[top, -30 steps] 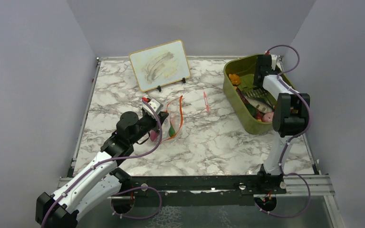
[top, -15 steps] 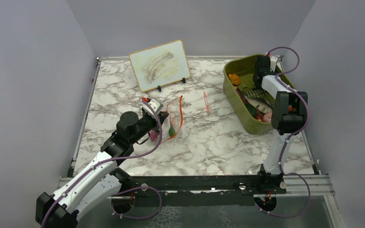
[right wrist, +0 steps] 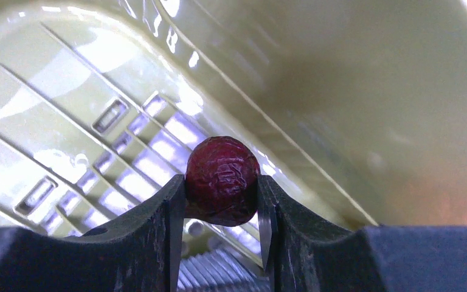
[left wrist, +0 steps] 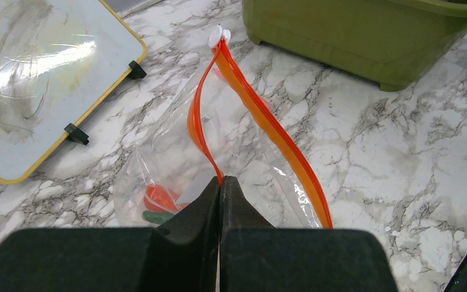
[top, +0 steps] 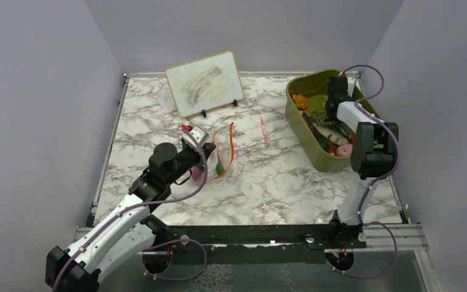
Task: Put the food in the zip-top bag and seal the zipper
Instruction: Pick up the fake vegetable from the bin.
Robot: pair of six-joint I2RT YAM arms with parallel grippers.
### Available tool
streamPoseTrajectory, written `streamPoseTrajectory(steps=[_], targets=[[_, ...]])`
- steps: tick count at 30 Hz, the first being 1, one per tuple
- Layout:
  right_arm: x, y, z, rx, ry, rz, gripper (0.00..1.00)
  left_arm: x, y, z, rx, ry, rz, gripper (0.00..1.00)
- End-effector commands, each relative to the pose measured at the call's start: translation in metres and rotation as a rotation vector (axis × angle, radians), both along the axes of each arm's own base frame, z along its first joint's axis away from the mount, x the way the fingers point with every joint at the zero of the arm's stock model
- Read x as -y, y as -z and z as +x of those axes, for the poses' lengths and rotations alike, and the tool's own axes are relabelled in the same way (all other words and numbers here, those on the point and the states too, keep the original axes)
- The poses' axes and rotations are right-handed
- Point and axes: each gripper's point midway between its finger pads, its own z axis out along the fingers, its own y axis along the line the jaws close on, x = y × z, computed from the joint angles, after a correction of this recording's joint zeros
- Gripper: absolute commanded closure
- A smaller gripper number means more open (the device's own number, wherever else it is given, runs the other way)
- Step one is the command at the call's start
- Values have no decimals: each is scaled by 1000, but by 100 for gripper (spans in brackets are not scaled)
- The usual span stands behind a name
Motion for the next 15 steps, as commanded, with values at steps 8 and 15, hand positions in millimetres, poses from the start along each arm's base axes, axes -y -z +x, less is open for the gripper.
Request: streamPoseTrajectory(steps=[8, 15], targets=[[-12, -85, -15, 145, -76, 35, 76, 0, -6, -1, 33, 3, -12, 100], [-41, -131, -40, 223, -199, 85, 77, 0, -6, -1, 25, -1, -17, 100]])
